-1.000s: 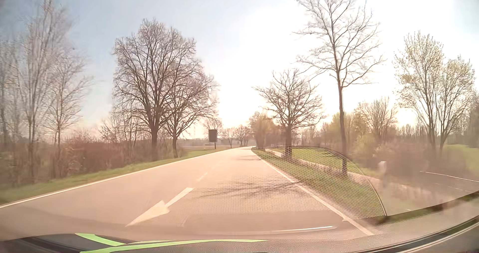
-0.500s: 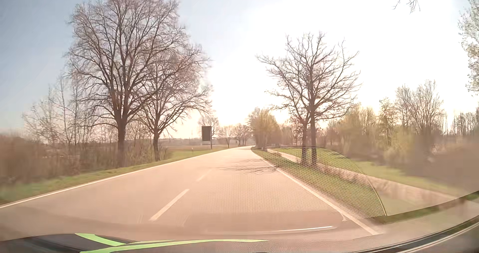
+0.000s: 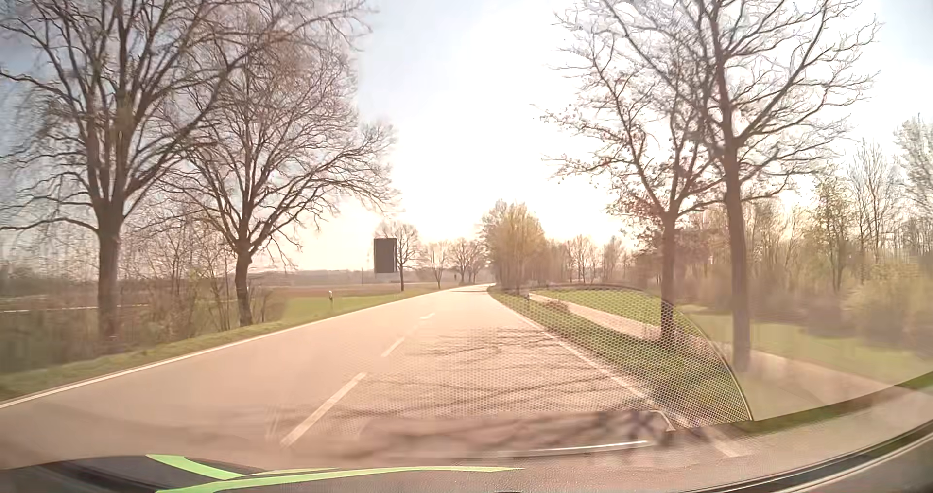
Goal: Follow the waypoints while adhering to traffic rules and regulations
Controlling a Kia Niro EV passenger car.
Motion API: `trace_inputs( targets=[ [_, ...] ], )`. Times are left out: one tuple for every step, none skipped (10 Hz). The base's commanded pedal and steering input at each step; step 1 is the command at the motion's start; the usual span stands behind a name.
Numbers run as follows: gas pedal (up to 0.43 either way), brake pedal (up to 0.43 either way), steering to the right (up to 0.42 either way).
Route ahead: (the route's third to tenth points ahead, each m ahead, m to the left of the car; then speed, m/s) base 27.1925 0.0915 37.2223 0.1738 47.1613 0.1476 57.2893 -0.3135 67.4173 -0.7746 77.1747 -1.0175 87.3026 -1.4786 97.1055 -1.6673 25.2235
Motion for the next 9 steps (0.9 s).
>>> trace_inputs(
  targets=[
    [0.209,0.0,0.003],
    [0.209,0.0,0.003],
    [0.209,0.0,0.002],
    [0.209,0.0,0.002],
    [0.209,0.0,0.002],
    [0.209,0.0,0.002],
    [0.209,0.0,0.001],
    [0.209,0.0,0.001],
    [0.209,0.0,0.001]
  ],
)
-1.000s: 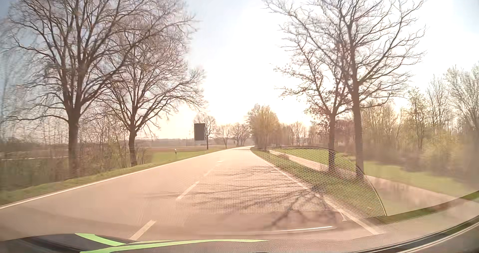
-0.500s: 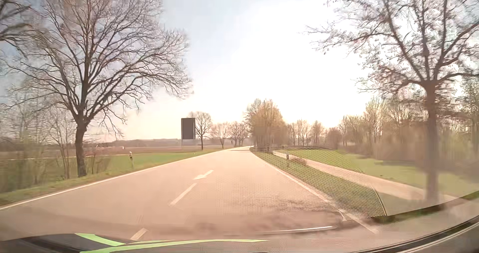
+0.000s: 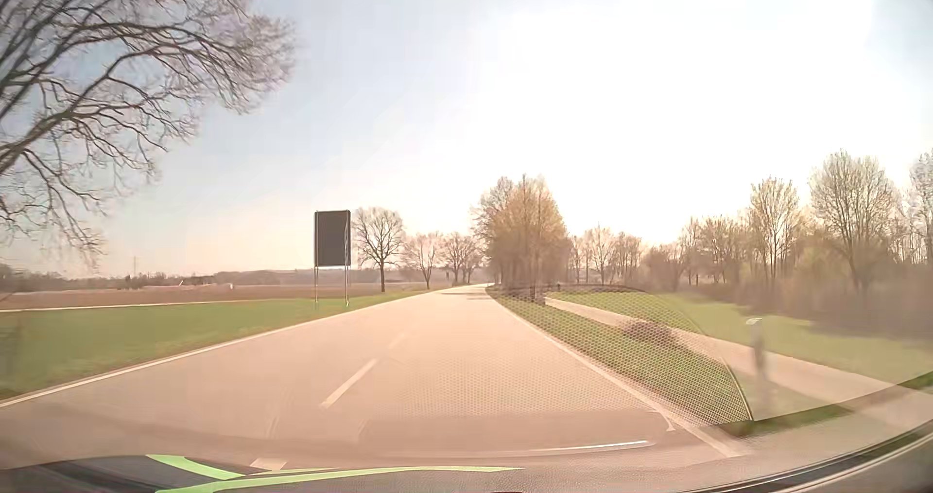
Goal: Follow the waypoints while adhering to traffic rules and regulations
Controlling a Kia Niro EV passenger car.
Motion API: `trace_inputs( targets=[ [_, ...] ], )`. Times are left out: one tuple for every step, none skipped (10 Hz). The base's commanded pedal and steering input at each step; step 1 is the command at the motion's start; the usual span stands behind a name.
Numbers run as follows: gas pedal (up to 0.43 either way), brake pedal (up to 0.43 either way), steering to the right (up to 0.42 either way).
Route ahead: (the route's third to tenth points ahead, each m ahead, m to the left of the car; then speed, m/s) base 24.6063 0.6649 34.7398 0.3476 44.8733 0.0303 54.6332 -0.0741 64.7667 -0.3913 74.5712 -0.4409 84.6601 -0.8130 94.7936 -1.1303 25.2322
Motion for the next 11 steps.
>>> trace_inputs(
  targets=[
    [0.209,0.0,0.001],
    [0.209,0.0,0.001],
    [0.209,0.0,0.001],
    [0.197,0.0,0.001],
    [0.197,0.0,0.001],
    [0.197,0.0,0.001],
    [0.189,0.0,0.001],
    [0.189,0.0,0.001],
    [0.189,0.0,0.001],
    [0.189,0.0,0.001],
    [0.189,0.0,0.0]
  ],
)
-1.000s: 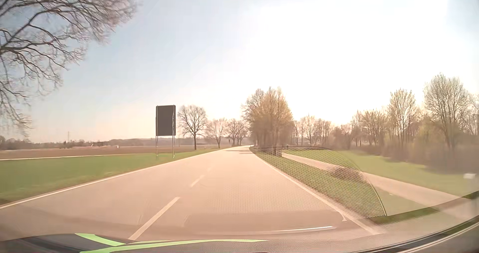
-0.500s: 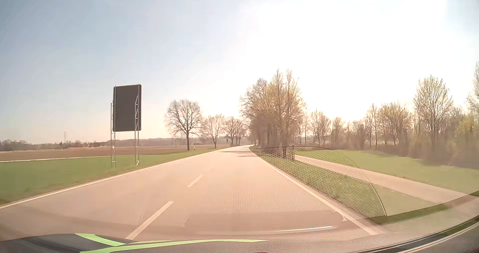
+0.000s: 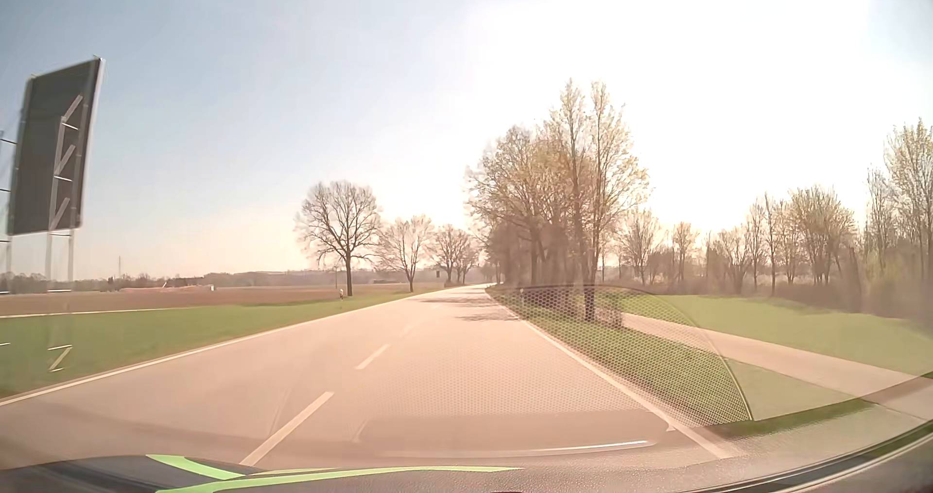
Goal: Follow the waypoints while adhering to traffic rules and regulations
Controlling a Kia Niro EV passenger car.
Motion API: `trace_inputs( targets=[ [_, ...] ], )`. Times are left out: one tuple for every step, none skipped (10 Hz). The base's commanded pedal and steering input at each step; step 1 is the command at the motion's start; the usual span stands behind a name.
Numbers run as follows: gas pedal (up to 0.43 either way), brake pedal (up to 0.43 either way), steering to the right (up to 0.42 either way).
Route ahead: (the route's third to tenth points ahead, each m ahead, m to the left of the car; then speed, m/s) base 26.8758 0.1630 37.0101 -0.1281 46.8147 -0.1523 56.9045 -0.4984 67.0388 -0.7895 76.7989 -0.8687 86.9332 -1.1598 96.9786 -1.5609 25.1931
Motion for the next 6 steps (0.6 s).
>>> trace_inputs(
  targets=[
    [0.189,0.0,0.0],
    [0.189,0.0,0.0],
    [0.189,0.0,0.0],
    [0.189,0.0,0.0],
    [0.189,0.0,0.0],
    [0.189,0.0,0.0]
  ],
)
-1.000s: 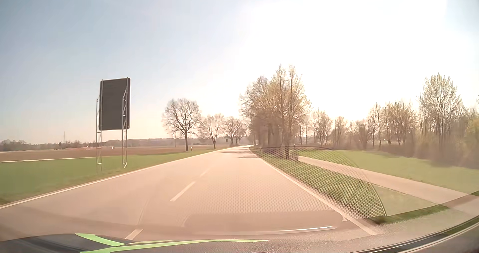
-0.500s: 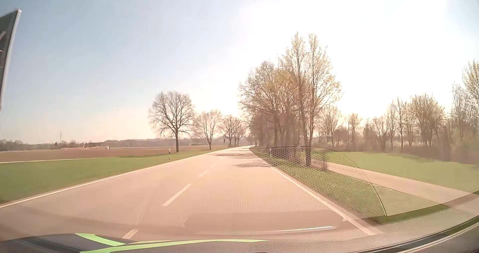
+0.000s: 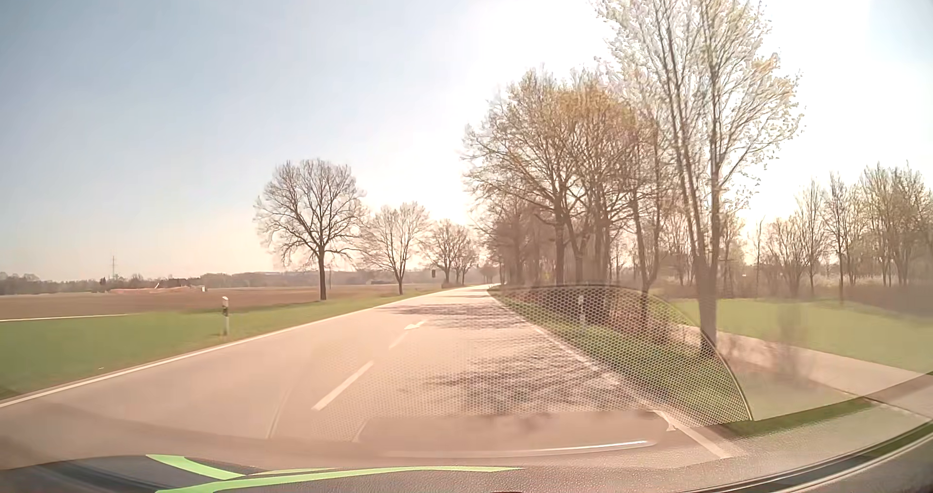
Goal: Follow the waypoints while adhering to traffic rules and regulations
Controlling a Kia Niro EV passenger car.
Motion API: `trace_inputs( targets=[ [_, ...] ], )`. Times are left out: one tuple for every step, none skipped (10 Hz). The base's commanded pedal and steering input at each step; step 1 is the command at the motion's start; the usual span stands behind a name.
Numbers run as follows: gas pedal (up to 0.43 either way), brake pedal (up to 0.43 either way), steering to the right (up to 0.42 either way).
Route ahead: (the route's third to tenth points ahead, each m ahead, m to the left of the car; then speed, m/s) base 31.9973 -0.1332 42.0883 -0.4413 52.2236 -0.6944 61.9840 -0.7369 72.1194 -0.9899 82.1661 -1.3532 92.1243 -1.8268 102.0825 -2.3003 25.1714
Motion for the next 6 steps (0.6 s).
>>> trace_inputs(
  targets=[
    [0.189,0.0,0.001],
    [0.189,0.0,0.002],
    [0.189,0.0,0.002],
    [0.189,0.0,0.002],
    [0.189,0.0,0.002],
    [0.189,0.0,0.002]
  ],
)
